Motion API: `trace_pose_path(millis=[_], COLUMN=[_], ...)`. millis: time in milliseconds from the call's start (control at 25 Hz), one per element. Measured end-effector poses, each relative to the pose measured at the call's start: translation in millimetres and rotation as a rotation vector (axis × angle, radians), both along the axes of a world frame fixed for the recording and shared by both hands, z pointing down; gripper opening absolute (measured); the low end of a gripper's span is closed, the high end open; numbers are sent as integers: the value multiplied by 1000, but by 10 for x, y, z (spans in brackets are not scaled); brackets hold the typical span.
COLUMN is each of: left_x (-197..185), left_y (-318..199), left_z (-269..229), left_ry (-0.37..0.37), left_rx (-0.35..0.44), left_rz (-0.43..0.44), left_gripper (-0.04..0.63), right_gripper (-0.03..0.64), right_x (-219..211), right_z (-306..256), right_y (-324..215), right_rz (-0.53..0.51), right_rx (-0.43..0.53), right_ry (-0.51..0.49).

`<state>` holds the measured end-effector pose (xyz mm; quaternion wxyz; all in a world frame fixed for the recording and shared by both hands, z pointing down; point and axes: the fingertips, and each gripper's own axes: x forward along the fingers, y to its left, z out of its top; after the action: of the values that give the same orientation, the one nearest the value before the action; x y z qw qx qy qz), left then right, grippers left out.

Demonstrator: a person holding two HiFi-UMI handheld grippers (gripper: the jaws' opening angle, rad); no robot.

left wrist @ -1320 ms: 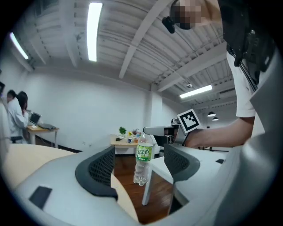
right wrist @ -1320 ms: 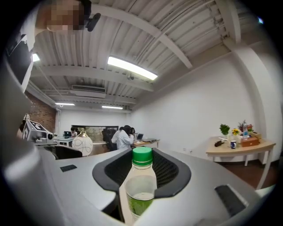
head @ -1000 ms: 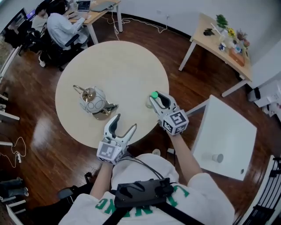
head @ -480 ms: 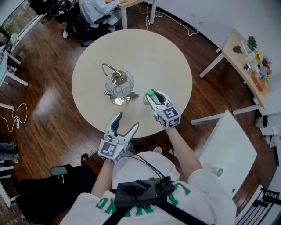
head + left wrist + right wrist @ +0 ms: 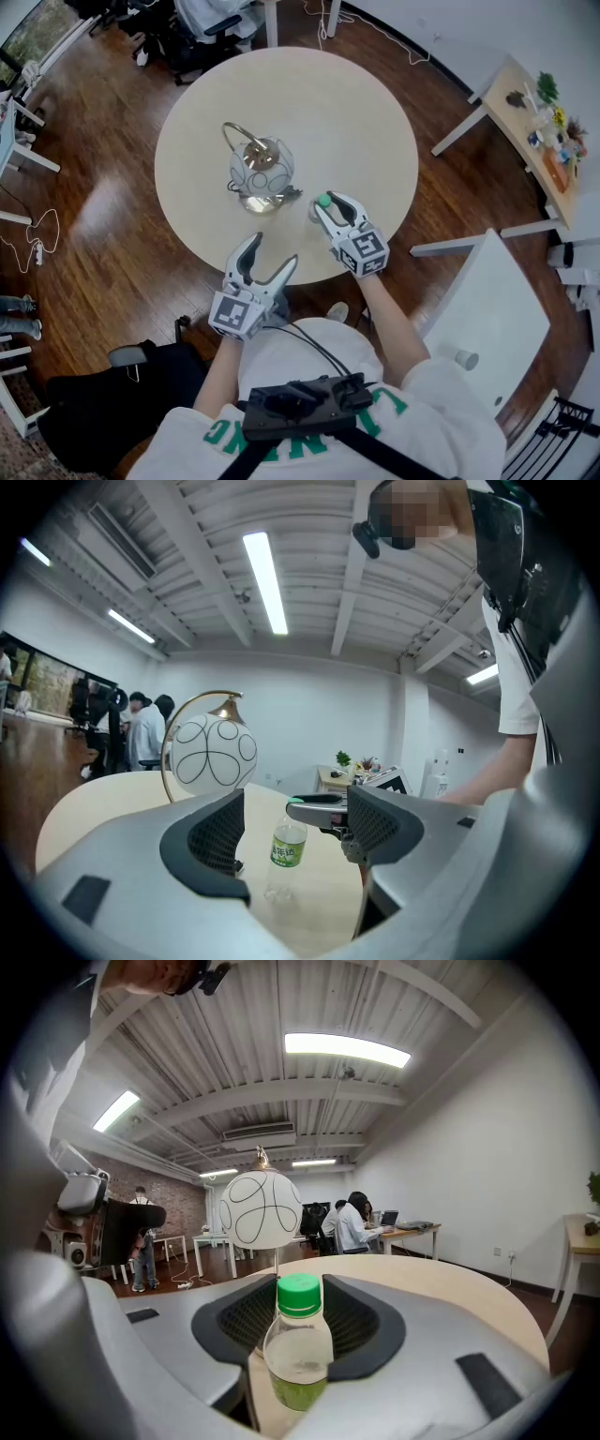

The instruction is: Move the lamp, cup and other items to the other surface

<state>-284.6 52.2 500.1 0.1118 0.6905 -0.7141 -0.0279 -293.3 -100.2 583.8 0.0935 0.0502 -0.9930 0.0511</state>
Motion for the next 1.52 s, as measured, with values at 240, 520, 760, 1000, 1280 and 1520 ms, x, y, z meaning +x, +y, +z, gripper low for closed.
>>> trace_pose_path(millis=[240, 520, 760, 1000, 1280, 1520], left_x=[96, 391, 811, 1474, 2024, 2365], left_y=[-184, -477, -790, -1122, -1429, -1607], left_z=[-92, -177, -202, -471, -389, -334], left_ry=[12, 3, -66, -39, -106, -129], left_rx=[12, 28, 84, 112, 156, 185], left_rz=[40, 142, 260, 403, 493, 527], left_gripper=[333, 333, 333, 333, 327, 327], right_gripper=[268, 308, 308, 307, 334, 344], right_x=[185, 662, 1511, 2636, 3897, 4552], right_z=[-111, -455, -758, -992, -1020, -880], right_y=[34, -53, -375, -567, -540, -332], right_rz=[1, 76, 295, 612, 981, 1149], right_rx=[-2, -2, 7, 49, 116, 114], right_ry=[-63, -163, -192, -222, -197, -144])
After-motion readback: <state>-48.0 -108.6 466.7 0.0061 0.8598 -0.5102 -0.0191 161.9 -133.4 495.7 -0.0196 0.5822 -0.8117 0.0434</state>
